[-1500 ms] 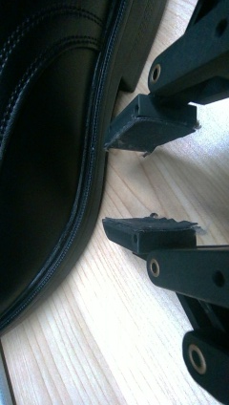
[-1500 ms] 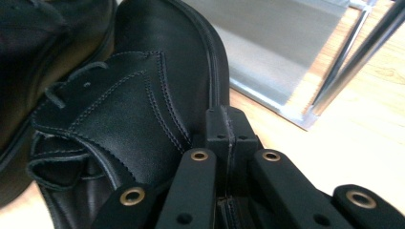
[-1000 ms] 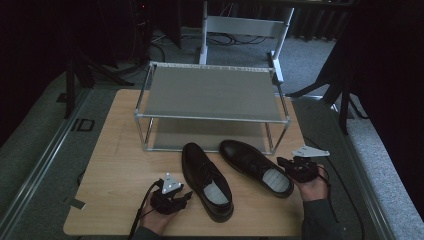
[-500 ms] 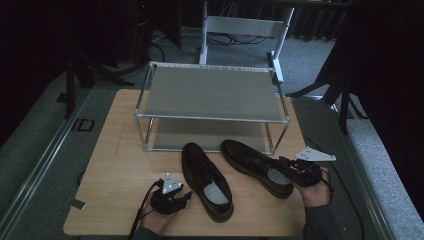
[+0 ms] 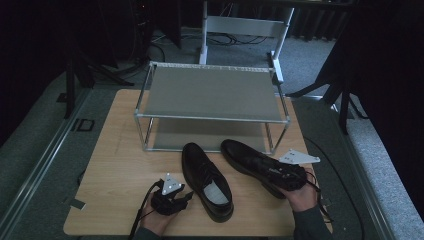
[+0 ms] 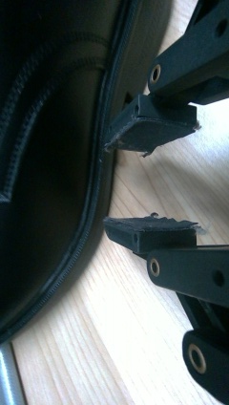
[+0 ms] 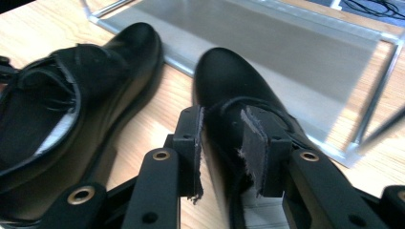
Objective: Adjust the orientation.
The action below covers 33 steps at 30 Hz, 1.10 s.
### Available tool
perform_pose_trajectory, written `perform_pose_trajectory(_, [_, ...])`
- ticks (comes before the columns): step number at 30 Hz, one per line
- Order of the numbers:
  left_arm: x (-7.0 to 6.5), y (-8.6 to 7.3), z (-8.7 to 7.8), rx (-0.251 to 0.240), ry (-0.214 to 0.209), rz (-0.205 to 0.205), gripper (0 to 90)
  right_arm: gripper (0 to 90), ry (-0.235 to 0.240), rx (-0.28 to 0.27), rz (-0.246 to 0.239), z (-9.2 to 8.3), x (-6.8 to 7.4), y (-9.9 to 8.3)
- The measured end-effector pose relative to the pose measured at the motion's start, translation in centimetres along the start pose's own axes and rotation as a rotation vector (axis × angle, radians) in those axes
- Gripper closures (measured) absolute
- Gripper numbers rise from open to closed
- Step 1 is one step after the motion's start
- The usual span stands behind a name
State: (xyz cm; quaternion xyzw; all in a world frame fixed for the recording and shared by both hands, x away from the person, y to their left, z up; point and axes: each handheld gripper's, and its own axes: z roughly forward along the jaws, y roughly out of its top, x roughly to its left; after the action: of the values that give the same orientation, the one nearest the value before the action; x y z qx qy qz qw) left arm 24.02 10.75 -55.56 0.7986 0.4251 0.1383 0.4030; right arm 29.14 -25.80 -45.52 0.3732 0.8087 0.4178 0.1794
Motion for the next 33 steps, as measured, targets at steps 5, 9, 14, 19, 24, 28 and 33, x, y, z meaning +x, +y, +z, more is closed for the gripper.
perform_pose_trajectory(5, [-0.6, 0.2, 0.0, -0.034, -0.035, 0.016, 56.7, 66.7, 0.042, 0.018, -0.029, 0.9, 1.5, 0.5])
perform_pose_trajectory(9, [-1.1, 0.4, 0.1, -0.039, -0.048, 0.029, 60.3, 66.6, 0.079, 0.037, -0.045, 2.0, 2.5, 0.6])
perform_pose_trajectory(14, [-1.1, 0.4, 0.3, -0.039, -0.099, 0.004, 66.0, 66.5, 0.099, 0.052, -0.074, 2.6, 3.5, 0.7])
perform_pose_trajectory(19, [-1.5, 0.6, 0.5, -0.037, -0.121, 0.013, 70.9, 66.1, 0.148, 0.069, -0.095, 3.7, 5.0, 1.2])
perform_pose_trajectory(24, [-2.2, 0.8, 1.0, -0.034, -0.135, 0.032, 69.1, 66.2, 0.179, 0.105, -0.113, 5.2, 6.0, 1.0])
perform_pose_trajectory(28, [-2.5, 1.0, 1.2, -0.031, -0.146, 0.026, 68.7, 74.5, 0.185, 0.14, -0.119, 6.0, 6.3, 0.9])
perform_pose_trajectory(33, [-2.7, 1.2, 1.6, -0.027, -0.179, 0.019, 66.4, 85.7, 0.156, 0.166, -0.107, 6.1, 6.1, 1.0])
